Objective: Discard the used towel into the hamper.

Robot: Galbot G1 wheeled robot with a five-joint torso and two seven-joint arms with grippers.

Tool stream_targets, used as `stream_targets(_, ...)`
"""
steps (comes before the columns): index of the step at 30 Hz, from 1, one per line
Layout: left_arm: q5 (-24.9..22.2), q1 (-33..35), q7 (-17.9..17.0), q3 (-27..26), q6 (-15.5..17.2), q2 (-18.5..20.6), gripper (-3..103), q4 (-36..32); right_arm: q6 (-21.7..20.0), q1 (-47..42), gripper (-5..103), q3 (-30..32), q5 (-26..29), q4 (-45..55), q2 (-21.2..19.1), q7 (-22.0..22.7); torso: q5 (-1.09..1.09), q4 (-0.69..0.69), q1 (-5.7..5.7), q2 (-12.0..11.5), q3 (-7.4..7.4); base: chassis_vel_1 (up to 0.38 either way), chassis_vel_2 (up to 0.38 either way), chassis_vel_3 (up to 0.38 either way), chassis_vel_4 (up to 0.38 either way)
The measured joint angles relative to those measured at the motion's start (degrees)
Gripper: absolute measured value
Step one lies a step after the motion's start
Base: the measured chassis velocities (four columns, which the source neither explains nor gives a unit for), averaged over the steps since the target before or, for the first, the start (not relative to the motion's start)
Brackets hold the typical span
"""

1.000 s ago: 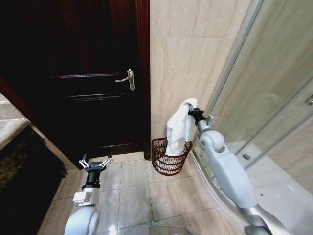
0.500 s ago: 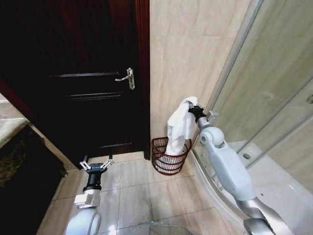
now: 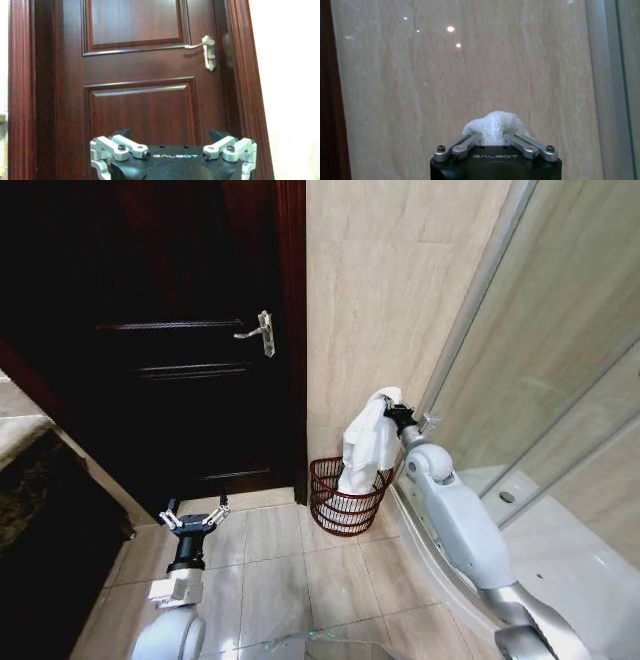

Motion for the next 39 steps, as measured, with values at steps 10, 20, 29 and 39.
stream_targets(10, -0.18, 1.78, 0.49, -2.13, -2.3, -1.33, 100, -0.5, 2.84, 0.7, 4, -0.99, -1.3, -6.0, 1.73, -1.97, 0.0, 0.0, -1.13, -2.76, -1.63, 0.0, 0.0, 0.0, 0.0)
stream_targets(20, 0.33, 3.36, 0.89, -3.36, -5.89, -2.31, 100, 0.83, 6.85, -0.05, 4, 0.01, -1.81, -9.95, 6.87, -4.85, 0.0, 0.01, -2.13, -5.27, -3.14, 0.0, 0.0, 0.0, 0.0)
stream_targets(29, 1.43, 3.52, 0.89, -3.21, -6.77, -3.71, 100, 0.31, 7.74, -1.79, 4, 2.18, 0.47, -9.97, 7.77, -5.95, 0.01, 0.0, -2.95, -7.46, -4.5, 0.0, 0.0, 0.0, 0.0)
stream_targets(39, 2.9, 3.62, 0.89, -2.14, -7.03, -5.81, 100, -0.16, 6.39, -2.91, 4, 2.45, 4.31, -8.27, 5.47, -5.92, 0.01, -0.01, -3.72, -9.6, -5.88, 0.0, 0.0, 0.0, 0.0)
